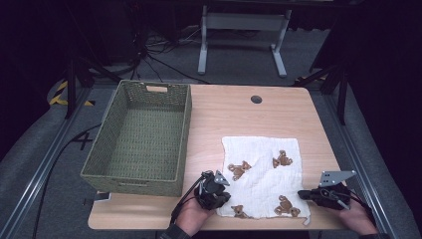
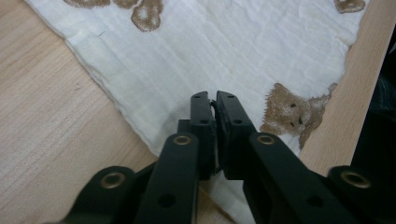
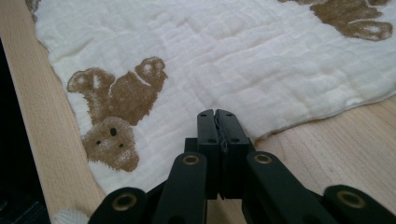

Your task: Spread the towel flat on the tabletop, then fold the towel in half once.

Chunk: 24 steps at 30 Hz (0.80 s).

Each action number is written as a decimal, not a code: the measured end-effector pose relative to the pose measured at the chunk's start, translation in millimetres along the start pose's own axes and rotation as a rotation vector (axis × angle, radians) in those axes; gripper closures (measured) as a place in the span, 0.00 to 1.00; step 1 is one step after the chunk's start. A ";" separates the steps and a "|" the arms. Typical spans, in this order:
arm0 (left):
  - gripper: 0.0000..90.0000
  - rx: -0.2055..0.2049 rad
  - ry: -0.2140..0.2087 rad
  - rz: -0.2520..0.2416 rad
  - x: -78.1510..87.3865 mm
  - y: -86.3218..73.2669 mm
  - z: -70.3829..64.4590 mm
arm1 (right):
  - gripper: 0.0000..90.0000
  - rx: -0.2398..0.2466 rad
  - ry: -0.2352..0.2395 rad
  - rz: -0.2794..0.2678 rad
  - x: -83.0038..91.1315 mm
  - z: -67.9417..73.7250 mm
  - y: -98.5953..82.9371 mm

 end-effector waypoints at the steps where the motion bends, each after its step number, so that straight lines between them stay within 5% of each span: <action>1: 0.92 0.003 -0.002 -0.003 0.9 1.5 0.3 | 0.99 -0.004 0.006 -0.008 0.2 0.0 0.4; 8: 0.84 0.001 0.000 -0.034 -1.3 15.9 6.9 | 0.93 -0.015 -0.008 -0.045 3.6 -7.2 7.7; 24: 0.72 0.034 0.080 -0.089 -4.3 56.2 34.5 | 0.78 -0.039 -0.076 -0.074 -0.4 -42.7 33.2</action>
Point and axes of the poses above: each handheld gripper's, and its own axes: x roughly backward along the jaws, y roughly out of its top, z roughly to its left, the point moved 5 cm from there along -x, roughly forward along the jaws, and after that the axes turned 8 degrees about x, right-handed, at the moved point
